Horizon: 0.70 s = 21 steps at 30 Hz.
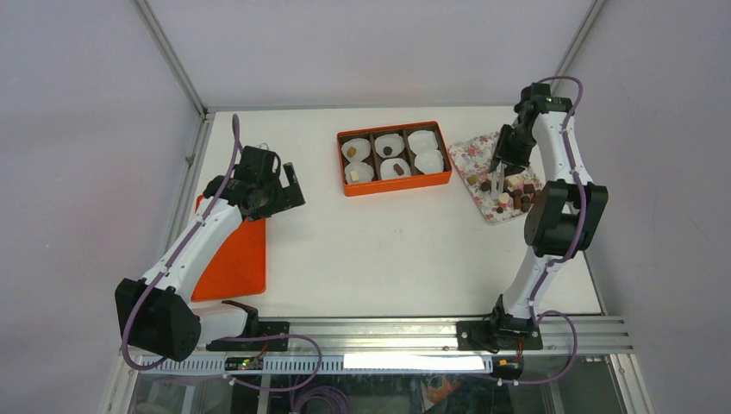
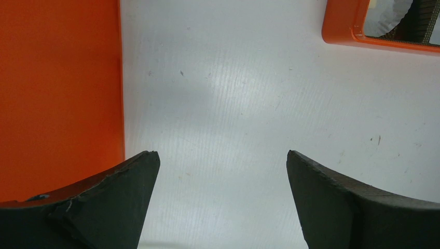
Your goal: Pack the chocolate
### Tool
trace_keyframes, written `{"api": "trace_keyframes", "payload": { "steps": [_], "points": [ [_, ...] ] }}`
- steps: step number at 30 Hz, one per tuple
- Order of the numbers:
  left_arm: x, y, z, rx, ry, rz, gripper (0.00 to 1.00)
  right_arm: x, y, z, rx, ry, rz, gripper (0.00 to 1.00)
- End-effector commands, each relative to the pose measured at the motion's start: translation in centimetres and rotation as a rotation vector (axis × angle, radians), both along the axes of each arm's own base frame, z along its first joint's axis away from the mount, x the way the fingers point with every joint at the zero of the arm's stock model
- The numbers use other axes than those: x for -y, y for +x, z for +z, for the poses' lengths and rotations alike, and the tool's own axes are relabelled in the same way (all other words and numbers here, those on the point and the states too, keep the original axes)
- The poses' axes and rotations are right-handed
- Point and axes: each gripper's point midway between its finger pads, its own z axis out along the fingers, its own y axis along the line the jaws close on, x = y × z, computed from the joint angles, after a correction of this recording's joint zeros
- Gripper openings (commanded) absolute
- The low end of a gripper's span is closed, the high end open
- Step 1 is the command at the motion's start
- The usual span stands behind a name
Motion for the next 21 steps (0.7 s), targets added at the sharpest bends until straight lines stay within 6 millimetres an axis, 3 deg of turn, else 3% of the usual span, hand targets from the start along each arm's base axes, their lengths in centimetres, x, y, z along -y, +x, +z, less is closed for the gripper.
{"api": "trace_keyframes", "payload": {
  "steps": [1,11,21],
  "points": [
    [-0.2,0.9,0.8,0.04,0.004,0.002,0.99,0.8,2.4,-0.2,0.042,0.03,-0.032,0.38],
    [0.2,2.2,0.2,0.013,0.015,-0.016,0.99,3.0,6.5,-2.7,-0.014,-0.034,-0.063,0.4],
    [0.3,3.5,-0.5,-0.02,0.016,-0.029,0.99,3.8,7.2,-6.0,-0.075,-0.095,-0.075,0.41]
  ]
}}
